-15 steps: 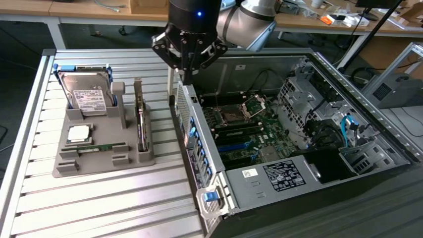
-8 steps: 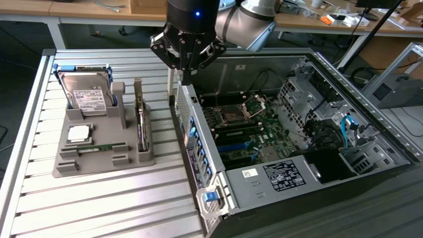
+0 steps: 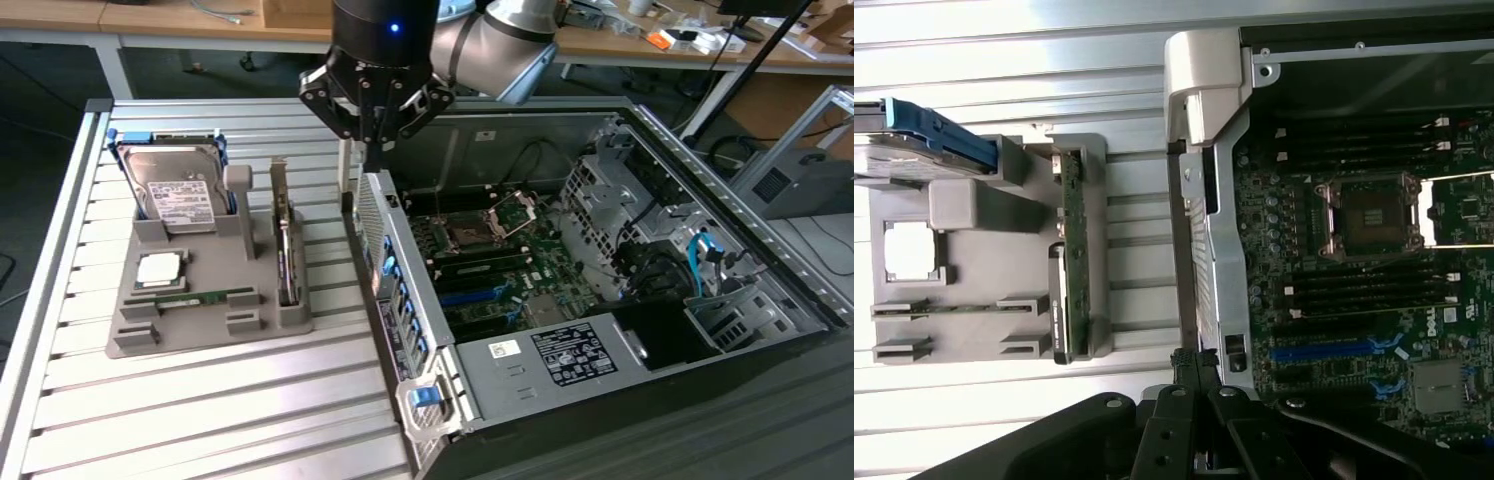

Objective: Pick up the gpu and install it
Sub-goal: 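Reach for the gpu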

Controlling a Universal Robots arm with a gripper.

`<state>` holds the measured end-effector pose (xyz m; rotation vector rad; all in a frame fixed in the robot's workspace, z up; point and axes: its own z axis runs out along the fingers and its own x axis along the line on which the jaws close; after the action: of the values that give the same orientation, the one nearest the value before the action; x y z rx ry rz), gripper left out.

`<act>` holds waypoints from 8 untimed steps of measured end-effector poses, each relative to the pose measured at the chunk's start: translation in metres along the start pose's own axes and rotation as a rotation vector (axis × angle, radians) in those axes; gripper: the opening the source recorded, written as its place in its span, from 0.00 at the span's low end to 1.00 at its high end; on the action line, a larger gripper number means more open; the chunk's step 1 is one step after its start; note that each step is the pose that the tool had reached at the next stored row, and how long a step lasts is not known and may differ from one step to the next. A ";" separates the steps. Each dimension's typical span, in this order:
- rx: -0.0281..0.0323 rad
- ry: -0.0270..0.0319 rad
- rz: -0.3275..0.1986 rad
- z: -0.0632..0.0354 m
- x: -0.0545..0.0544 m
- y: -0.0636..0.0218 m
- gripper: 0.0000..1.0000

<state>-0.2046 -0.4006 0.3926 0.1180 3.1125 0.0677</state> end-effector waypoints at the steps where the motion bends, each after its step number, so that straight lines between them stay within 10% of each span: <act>1: 0.0000 0.0000 0.000 0.0000 0.000 0.0000 0.11; 8: 0.0000 0.0000 0.000 -0.0001 0.002 -0.0004 0.11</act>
<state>-0.2070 -0.4008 0.3926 0.1179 3.1125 0.0677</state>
